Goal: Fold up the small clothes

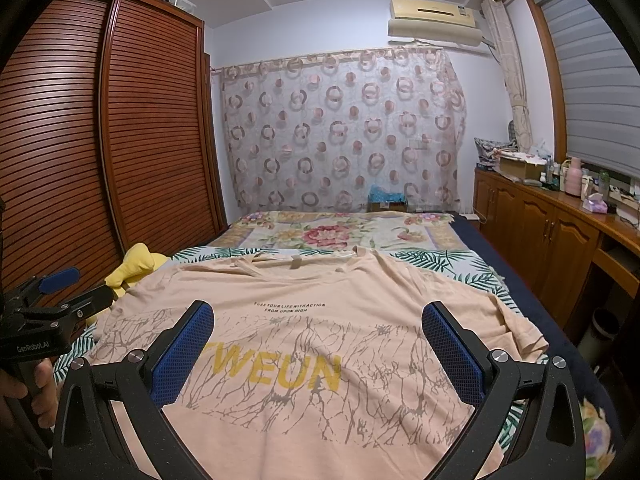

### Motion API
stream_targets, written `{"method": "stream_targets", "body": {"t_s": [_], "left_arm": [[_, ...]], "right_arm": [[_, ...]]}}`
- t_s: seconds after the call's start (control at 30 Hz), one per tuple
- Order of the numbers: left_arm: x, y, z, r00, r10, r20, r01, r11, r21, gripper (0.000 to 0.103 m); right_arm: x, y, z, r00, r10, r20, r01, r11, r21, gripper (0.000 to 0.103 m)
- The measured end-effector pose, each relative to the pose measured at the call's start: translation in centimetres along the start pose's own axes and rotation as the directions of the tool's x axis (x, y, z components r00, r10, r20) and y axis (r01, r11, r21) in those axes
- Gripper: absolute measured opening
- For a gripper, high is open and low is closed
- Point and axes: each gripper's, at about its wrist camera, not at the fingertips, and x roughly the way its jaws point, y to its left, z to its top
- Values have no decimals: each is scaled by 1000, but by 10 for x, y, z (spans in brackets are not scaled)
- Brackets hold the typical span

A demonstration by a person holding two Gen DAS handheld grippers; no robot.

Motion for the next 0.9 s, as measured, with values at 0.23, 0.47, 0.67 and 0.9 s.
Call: {"method": "stream_targets", "body": {"t_s": [0.23, 0.47, 0.67, 0.9], "left_arm": [[0, 0, 0, 1000, 0, 0, 0, 1000, 1, 103], [-1, 1, 2, 1000, 2, 5, -2, 1000, -2, 103], [-9, -11, 13, 1000, 3, 9, -3, 1000, 2, 103], [-9, -11, 13, 1000, 4, 9, -4, 1000, 3, 103]], "right_arm": [[0, 0, 0, 1000, 0, 1, 0, 1000, -1, 103], [-1, 0, 0, 1000, 0, 1, 0, 1000, -1, 103], [-1, 0, 0, 1000, 0, 3, 0, 1000, -1, 103], [-1, 0, 0, 1000, 1, 2, -1, 1000, -1, 103]]}}
